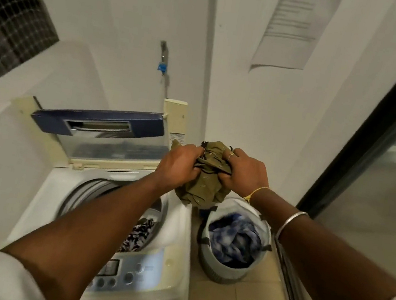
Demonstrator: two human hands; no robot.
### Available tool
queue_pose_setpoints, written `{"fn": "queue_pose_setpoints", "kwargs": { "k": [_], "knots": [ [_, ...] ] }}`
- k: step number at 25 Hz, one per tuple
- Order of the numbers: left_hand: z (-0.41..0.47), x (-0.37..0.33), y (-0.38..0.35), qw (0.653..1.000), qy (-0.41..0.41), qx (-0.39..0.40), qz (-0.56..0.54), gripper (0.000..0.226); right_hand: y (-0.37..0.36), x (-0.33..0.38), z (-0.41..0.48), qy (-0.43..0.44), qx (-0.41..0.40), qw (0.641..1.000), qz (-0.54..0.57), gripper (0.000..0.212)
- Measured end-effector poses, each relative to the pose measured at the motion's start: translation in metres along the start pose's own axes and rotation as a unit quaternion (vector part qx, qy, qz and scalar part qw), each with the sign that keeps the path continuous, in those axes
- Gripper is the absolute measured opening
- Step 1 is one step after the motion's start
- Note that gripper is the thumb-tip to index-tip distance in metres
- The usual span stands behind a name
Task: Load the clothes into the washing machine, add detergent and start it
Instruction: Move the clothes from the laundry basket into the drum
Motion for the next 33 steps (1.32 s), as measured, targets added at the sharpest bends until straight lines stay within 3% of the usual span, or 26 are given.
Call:
{"fn": "queue_pose_setpoints", "kwargs": {
  "k": [8,14,18,21,24,29,33],
  "knots": [
    [-0.117,0.129,0.101,0.993,0.102,-0.049,0.033,0.024,-0.004,0.189,0.047,0.117,-0.016,0.992,0.053,0.053],
    [-0.17,0.233,0.085,0.98,0.192,-0.043,-0.022,0.028,-0.072,0.291,0.06,0.085,0.07,0.991,0.08,0.063],
    [-0.192,0.297,0.057,0.963,0.231,0.079,-0.114,0.077,-0.117,0.316,0.059,0.099,0.219,0.958,0.159,0.058],
    [-0.203,0.319,0.052,0.943,0.264,0.172,-0.109,0.057,-0.137,0.321,0.06,0.103,0.301,0.936,0.152,0.065],
    [-0.201,0.325,0.049,0.942,0.26,0.174,-0.124,0.044,-0.147,0.326,0.057,0.064,0.319,0.93,0.169,0.062],
    [-0.172,0.313,0.043,0.955,0.238,0.137,-0.112,0.038,-0.142,0.316,0.059,0.02,0.29,0.938,0.191,0.043],
    [-0.125,0.273,0.026,0.978,0.175,0.075,-0.089,0.026,-0.13,0.278,0.055,-0.049,0.183,0.967,0.171,0.027]
  ]
}}
Point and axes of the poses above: each hand's wrist, its own z-axis towards the middle knuckle, its own y-axis out of the back of the hand, x = y × z, the point moved 1 cm from there along z, towards the middle knuckle, and after that the axes turned 14 degrees about -z, right-handed, at the moved point
